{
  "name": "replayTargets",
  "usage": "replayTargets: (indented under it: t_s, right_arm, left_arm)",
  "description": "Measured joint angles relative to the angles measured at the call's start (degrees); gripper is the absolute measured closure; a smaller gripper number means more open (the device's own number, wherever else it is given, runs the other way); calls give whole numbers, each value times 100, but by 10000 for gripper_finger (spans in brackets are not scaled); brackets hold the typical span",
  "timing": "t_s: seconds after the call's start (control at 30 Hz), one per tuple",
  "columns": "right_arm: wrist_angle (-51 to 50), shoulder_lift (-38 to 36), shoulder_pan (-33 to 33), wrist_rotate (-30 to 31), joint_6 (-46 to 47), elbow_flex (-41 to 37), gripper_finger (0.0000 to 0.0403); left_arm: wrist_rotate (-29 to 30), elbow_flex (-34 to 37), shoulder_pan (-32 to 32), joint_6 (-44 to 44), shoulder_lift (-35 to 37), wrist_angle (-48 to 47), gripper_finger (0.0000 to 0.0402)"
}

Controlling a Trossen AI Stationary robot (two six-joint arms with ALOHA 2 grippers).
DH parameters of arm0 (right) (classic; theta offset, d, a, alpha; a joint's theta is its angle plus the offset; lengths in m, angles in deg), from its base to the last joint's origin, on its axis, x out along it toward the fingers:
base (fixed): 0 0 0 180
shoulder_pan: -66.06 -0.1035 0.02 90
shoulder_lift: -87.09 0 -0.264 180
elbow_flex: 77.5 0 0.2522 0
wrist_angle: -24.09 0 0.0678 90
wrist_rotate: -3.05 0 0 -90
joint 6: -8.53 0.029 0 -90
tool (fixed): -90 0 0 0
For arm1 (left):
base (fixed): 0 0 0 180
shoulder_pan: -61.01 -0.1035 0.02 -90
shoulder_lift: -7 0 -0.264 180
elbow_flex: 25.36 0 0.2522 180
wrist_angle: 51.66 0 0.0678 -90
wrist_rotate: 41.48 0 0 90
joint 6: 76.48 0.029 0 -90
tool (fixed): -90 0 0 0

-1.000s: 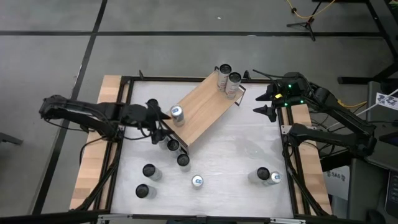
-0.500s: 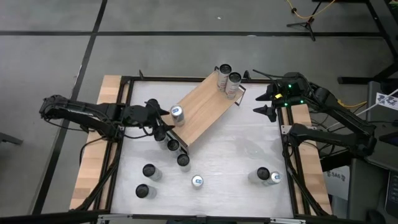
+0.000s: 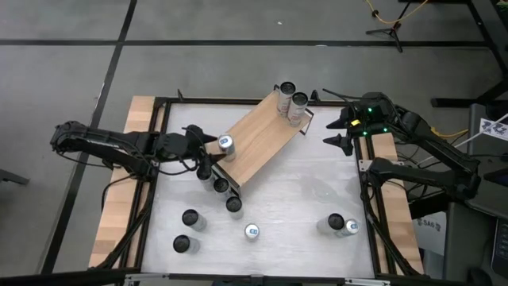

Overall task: Place canned beverage on shelf
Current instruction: Put the blue soda can on the shelf

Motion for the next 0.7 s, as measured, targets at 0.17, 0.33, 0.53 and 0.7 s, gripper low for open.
replayTargets:
  t_s: [0.17,0.33,0.53,0.7]
  right_arm:
    - [0,0,0,0,-1,-2,98]
    - [0,0,0,-2,0,-2,98]
    - [0,0,0,0,0,-1,98]
    - [0,0,0,-2,0,-2,98]
  left_arm:
    - [101,-2,-8,30,-96,220,44]
    - [74,-1,-12,525,-350,463,44]
    - [80,0,-13,663,-721,822,44]
    - [121,0,-13,624,-964,909,44]
